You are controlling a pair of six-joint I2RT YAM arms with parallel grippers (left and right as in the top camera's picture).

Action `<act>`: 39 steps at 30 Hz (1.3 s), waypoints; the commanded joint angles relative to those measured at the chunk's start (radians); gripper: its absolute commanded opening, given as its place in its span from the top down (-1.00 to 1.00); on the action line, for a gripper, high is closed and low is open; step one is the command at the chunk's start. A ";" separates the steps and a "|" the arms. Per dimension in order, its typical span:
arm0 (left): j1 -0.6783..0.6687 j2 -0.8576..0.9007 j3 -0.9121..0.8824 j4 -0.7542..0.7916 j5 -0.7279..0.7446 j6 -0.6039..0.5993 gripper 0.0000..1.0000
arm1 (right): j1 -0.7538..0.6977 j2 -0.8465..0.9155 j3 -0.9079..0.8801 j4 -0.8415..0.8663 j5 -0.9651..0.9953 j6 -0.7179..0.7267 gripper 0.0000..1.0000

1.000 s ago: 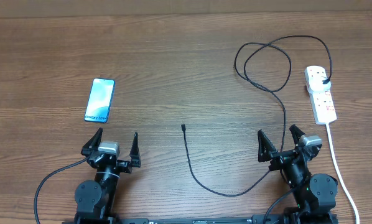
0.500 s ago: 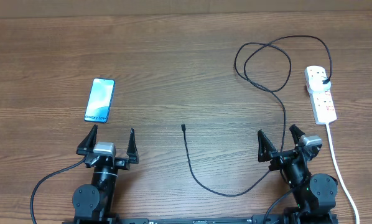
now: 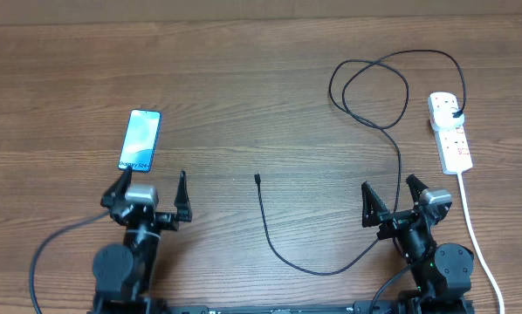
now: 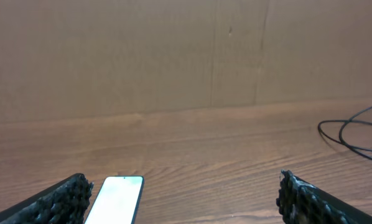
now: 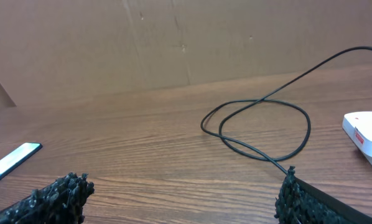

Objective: Plug charger to phone and switch on socket
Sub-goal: 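Move the left gripper forward over the smartphone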

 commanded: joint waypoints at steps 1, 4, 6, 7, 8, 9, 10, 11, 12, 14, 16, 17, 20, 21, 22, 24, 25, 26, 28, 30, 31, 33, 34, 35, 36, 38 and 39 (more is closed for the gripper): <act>0.000 0.153 0.129 0.003 0.005 -0.014 -0.99 | 0.008 -0.010 -0.005 0.006 -0.001 -0.001 -1.00; 0.000 0.325 0.263 -0.021 0.035 -0.014 -0.99 | 0.008 -0.010 -0.005 0.006 -0.001 -0.001 -1.00; 0.000 0.399 0.333 -0.056 0.052 -0.014 -0.99 | 0.008 -0.010 -0.005 0.006 -0.001 -0.001 -1.00; 0.000 0.446 0.381 -0.085 0.055 -0.014 -0.99 | 0.008 -0.010 -0.005 0.006 -0.001 -0.001 -1.00; 0.000 0.499 0.439 -0.122 0.055 -0.014 -0.99 | 0.008 -0.010 -0.005 0.006 -0.001 -0.001 -1.00; 0.000 0.542 0.489 -0.156 0.056 -0.014 -0.99 | 0.008 -0.010 -0.005 0.006 -0.001 -0.001 -1.00; 0.000 0.584 0.542 -0.193 0.061 -0.014 -0.99 | 0.008 -0.010 -0.005 0.006 -0.001 -0.001 -1.00; 0.000 0.633 0.602 -0.235 0.070 -0.014 -0.99 | 0.008 -0.010 -0.005 0.006 -0.001 -0.001 -0.99; 0.000 0.674 0.653 -0.268 0.080 -0.014 -0.99 | 0.008 -0.010 -0.005 0.006 -0.001 -0.001 -1.00; 0.000 0.761 0.760 -0.344 0.093 -0.014 -0.99 | 0.008 -0.010 -0.005 0.006 -0.001 -0.001 -1.00; 0.000 0.848 0.863 -0.426 0.102 -0.024 -0.99 | 0.008 -0.010 -0.005 0.006 -0.001 -0.001 -1.00; 0.000 0.894 0.917 -0.474 0.103 -0.031 -0.99 | 0.008 -0.010 -0.005 0.006 -0.001 -0.001 -1.00; 0.000 1.010 1.043 -0.600 0.106 -0.033 -1.00 | 0.008 -0.010 -0.005 0.006 -0.001 -0.001 -1.00; 0.000 1.053 1.085 -0.647 0.106 -0.033 -0.99 | 0.008 -0.010 -0.005 0.006 -0.001 -0.001 -1.00; 0.000 1.087 1.115 -0.679 0.114 -0.033 -0.99 | 0.008 -0.010 -0.005 0.006 -0.001 -0.001 -1.00; 0.000 1.148 1.162 -0.753 0.138 -0.011 -0.99 | 0.008 -0.010 -0.005 0.006 -0.001 -0.001 -0.99; 0.000 1.165 1.165 -0.750 0.127 0.002 -0.99 | 0.008 -0.010 -0.005 0.006 -0.001 -0.001 -1.00; 0.000 1.184 1.165 -0.735 0.107 0.014 -0.99 | 0.008 -0.010 -0.005 0.006 -0.001 -0.001 -1.00; 0.000 1.229 1.165 -0.715 0.106 0.013 -0.99 | 0.008 -0.010 -0.005 0.006 -0.001 -0.001 -1.00; 0.000 1.279 1.165 -0.702 0.106 0.013 -0.99 | 0.008 -0.010 -0.005 0.006 -0.001 -0.001 -1.00; 0.000 1.303 1.165 -0.697 0.106 0.013 -0.99 | 0.008 -0.010 -0.005 0.006 -0.001 -0.001 -0.99; 0.001 1.352 1.165 -0.692 0.094 0.013 -0.99 | 0.008 -0.010 -0.005 0.006 -0.001 -0.001 -1.00; 0.003 1.377 1.165 -0.691 0.079 0.013 -0.99 | 0.008 -0.010 -0.005 0.006 -0.001 -0.001 -1.00; 0.008 1.406 1.165 -0.689 0.065 0.006 -0.99 | 0.008 -0.010 -0.005 0.006 -0.001 -0.001 -1.00; 0.014 1.431 1.165 -0.687 0.047 -0.009 -0.99 | 0.008 -0.010 -0.005 0.006 -0.001 -0.001 -1.00; 0.033 1.485 1.165 -0.684 0.010 -0.053 -0.99 | 0.008 -0.010 -0.005 0.006 -0.001 -0.001 -0.99; 0.044 1.508 1.165 -0.683 0.006 -0.059 -1.00 | 0.008 -0.010 -0.005 0.006 -0.001 -0.001 -1.00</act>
